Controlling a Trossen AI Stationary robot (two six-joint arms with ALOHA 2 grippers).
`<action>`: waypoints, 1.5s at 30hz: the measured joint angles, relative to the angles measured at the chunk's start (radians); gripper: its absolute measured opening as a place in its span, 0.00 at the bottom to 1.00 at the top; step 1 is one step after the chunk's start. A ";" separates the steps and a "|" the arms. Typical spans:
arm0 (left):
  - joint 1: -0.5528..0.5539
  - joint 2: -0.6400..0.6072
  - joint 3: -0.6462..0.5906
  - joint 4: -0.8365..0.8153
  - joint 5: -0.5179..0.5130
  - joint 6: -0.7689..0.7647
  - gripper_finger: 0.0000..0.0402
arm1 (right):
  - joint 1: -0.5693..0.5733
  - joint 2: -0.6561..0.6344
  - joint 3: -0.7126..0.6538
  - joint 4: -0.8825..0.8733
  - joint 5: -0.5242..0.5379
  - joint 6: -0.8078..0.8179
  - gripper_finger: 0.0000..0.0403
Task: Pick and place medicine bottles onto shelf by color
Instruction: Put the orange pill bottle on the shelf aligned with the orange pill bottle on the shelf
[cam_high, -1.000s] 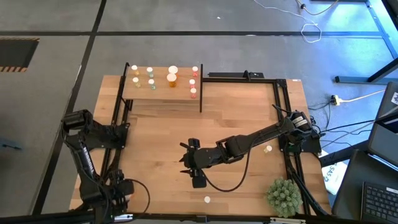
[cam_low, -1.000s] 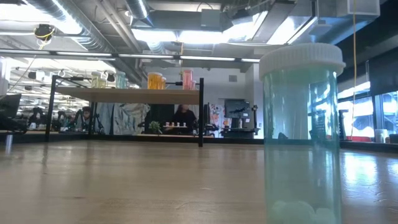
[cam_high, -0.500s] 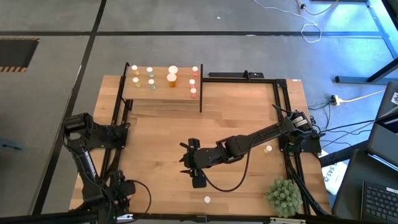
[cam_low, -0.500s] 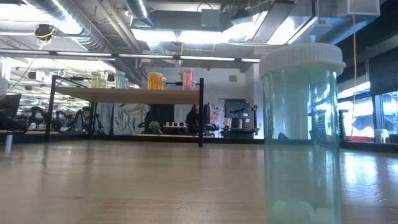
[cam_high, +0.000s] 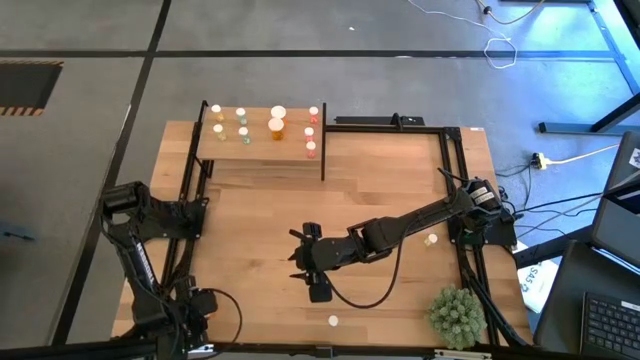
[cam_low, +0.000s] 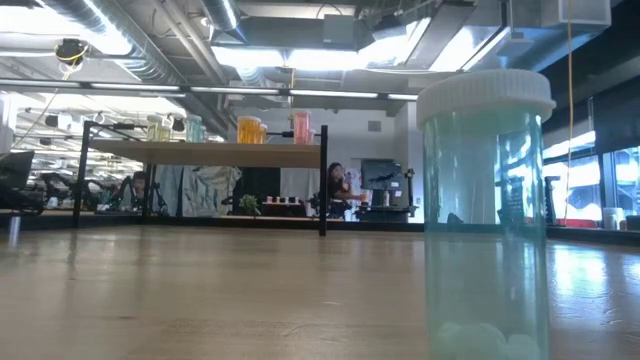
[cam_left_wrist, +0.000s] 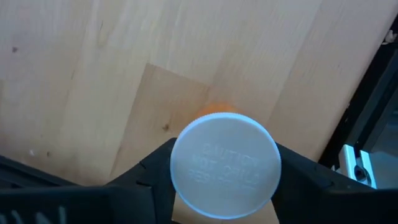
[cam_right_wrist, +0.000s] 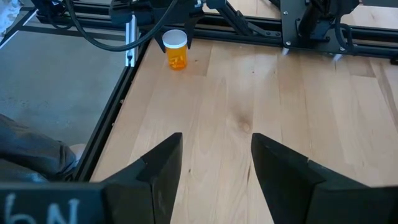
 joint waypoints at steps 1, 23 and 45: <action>0.000 0.000 0.000 0.000 0.000 -0.002 0.47 | 0.000 0.000 0.000 0.000 0.000 0.000 0.48; 0.120 -0.148 0.000 -0.021 0.010 -0.002 0.47 | 0.000 0.000 0.000 0.000 0.000 0.000 0.48; 0.369 -0.451 0.000 -0.004 -0.286 0.300 0.47 | 0.000 0.000 0.001 0.011 -0.015 0.111 0.48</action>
